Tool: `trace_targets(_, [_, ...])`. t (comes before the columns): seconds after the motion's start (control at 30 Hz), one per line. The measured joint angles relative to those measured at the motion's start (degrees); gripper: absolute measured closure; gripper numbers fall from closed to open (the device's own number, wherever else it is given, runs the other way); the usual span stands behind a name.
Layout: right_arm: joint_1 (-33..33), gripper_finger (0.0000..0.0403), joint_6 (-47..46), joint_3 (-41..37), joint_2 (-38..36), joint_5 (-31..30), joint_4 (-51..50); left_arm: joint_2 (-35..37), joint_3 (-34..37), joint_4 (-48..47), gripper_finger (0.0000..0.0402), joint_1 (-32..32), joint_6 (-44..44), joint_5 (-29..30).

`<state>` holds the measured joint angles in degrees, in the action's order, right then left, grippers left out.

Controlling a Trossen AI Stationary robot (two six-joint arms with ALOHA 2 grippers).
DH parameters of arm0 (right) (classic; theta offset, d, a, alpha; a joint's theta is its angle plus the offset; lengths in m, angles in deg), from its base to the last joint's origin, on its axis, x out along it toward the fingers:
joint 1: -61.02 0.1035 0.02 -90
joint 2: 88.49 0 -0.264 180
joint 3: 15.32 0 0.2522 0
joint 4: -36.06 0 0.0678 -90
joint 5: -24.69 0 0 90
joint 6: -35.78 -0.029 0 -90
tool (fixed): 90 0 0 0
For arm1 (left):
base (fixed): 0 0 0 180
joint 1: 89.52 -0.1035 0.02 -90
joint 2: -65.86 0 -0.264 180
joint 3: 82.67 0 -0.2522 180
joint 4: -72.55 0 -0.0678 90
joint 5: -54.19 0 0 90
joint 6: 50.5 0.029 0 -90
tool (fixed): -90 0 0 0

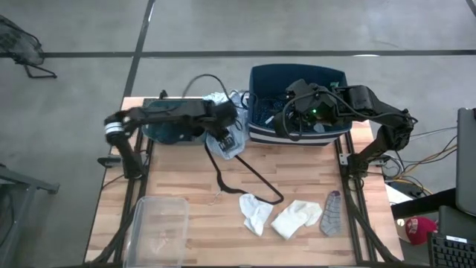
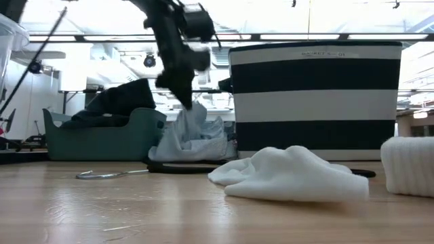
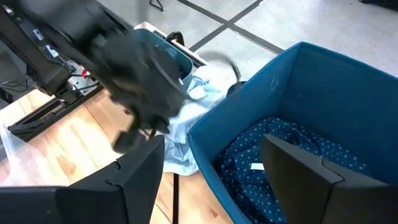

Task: Pick & Place Cloths
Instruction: Put the white shirt into the blue bin

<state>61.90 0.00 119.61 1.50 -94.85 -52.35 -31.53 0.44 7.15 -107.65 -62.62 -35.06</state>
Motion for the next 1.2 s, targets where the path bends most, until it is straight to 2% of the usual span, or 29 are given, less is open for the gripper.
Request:
trace_targets(0.17, [0.12,0.0156,0.12,0.00,0.00,0.00,0.08,11.40,0.00,-0.38,0.0399,0.41,-0.98,0.72])
trace_targets(0.37, [1.61,0.0155,2.74,-1.06,0.07,0.13,1.03,22.78,0.00,-0.07,0.0400,0.50,-7.57,0.86])
trace_targets(0.57, [4.31,0.0140,8.39,-5.22,0.10,5.57,10.03,30.34,-0.74,2.91,0.0401,0.92,-13.51,0.30])
trace_targets(0.7, [6.17,0.0128,11.25,-9.78,0.55,6.67,19.61,32.54,-4.56,4.09,0.0401,1.69,-16.06,0.12])
trace_targets(0.93, [7.15,0.0092,13.01,-18.60,1.77,6.93,33.92,32.08,-14.05,4.89,0.0401,4.22,-17.62,-1.43])
trace_targets(1.2, [7.02,0.0051,18.71,-28.80,2.77,1.75,49.60,30.19,-24.45,8.75,0.0401,5.61,-19.46,-5.42])
